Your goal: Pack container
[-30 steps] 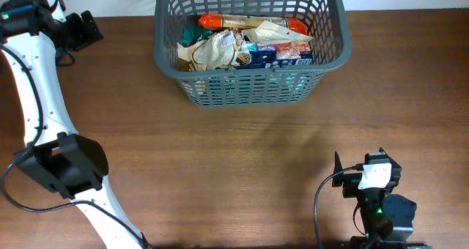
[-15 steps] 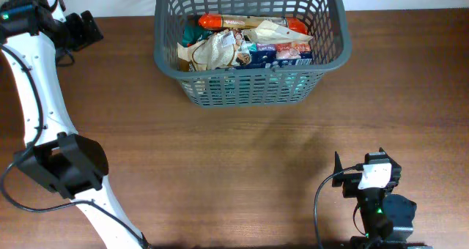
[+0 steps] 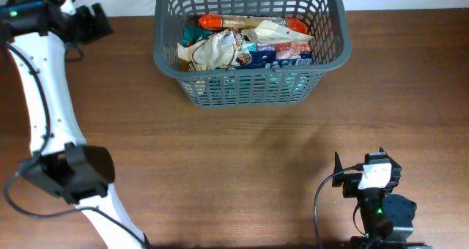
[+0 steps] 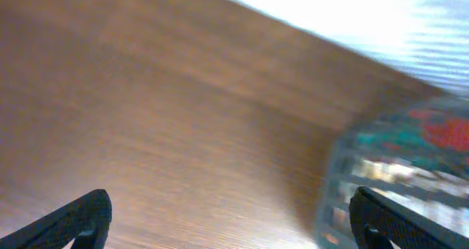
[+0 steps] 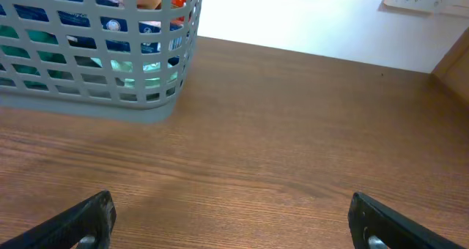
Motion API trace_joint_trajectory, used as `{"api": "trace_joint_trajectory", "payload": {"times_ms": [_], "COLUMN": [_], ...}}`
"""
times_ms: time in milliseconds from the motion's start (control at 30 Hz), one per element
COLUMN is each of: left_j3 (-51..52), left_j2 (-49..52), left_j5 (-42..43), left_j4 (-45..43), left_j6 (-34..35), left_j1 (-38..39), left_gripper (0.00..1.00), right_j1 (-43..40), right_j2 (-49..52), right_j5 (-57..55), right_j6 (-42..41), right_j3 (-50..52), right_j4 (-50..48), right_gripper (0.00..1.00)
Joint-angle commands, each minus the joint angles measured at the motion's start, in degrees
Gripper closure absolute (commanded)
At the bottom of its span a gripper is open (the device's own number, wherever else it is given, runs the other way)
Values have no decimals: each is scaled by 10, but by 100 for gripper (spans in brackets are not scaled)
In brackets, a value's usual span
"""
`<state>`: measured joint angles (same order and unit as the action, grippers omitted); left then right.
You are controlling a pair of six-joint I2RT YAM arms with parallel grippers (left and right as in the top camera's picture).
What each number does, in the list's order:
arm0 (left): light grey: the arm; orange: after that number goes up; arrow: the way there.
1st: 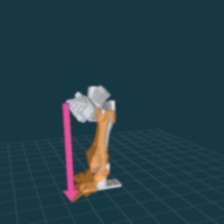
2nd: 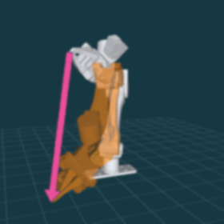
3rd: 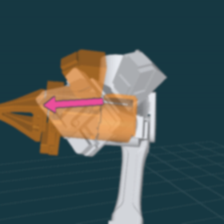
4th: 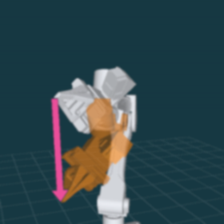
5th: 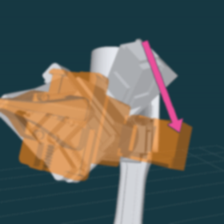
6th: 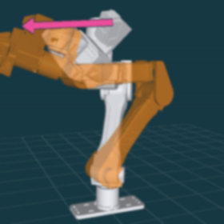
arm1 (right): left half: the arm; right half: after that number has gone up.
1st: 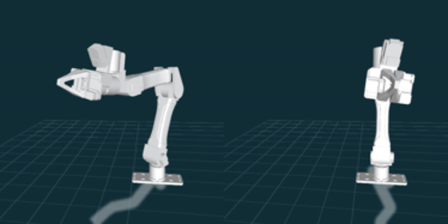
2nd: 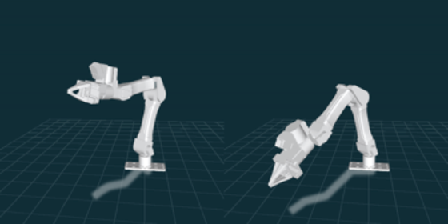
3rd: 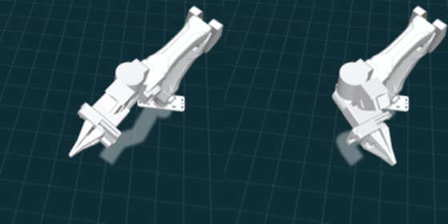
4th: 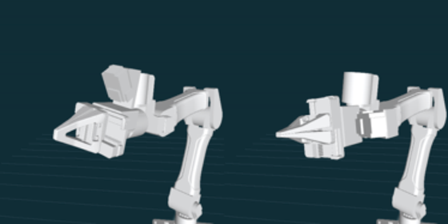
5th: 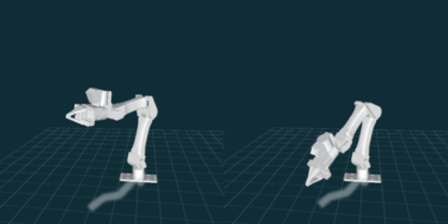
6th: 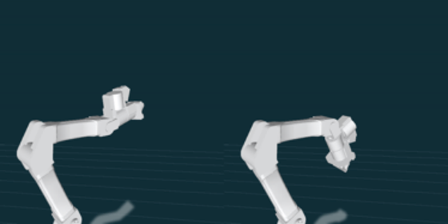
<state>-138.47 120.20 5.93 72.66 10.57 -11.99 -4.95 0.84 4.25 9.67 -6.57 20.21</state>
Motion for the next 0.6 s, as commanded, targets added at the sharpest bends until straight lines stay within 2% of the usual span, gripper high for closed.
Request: {"api": "trace_joint_trajectory", "payload": {"times_ms": [0, 100, 267, 467, 567], "left_j3": [4, 24, 115, 336, 495], "left_j2": [-77, -119, -206, -359, -455], "left_j5": [0, -4, -114, -194, -213], "left_j4": [0, -5, -115, -366, -520], "left_j6": [5, 5, 5, 5, 5], "left_j1": [34, 56, 70, 70, 70], "left_gripper": [1, 1, 1, 1, 1], "right_j1": [-4, -4, -4, -4, -4], "right_j2": [-7, -7, -7, -7, -7], "right_j5": [7, 7, 7, 7, 7], "right_j6": [3, 3, 3, 3, 3], "right_j3": [5, 5, 5, 5, 5], "right_j4": [-3, -3, -3, -3, -3], "right_gripper": [1, 1, 1, 1, 1]}}
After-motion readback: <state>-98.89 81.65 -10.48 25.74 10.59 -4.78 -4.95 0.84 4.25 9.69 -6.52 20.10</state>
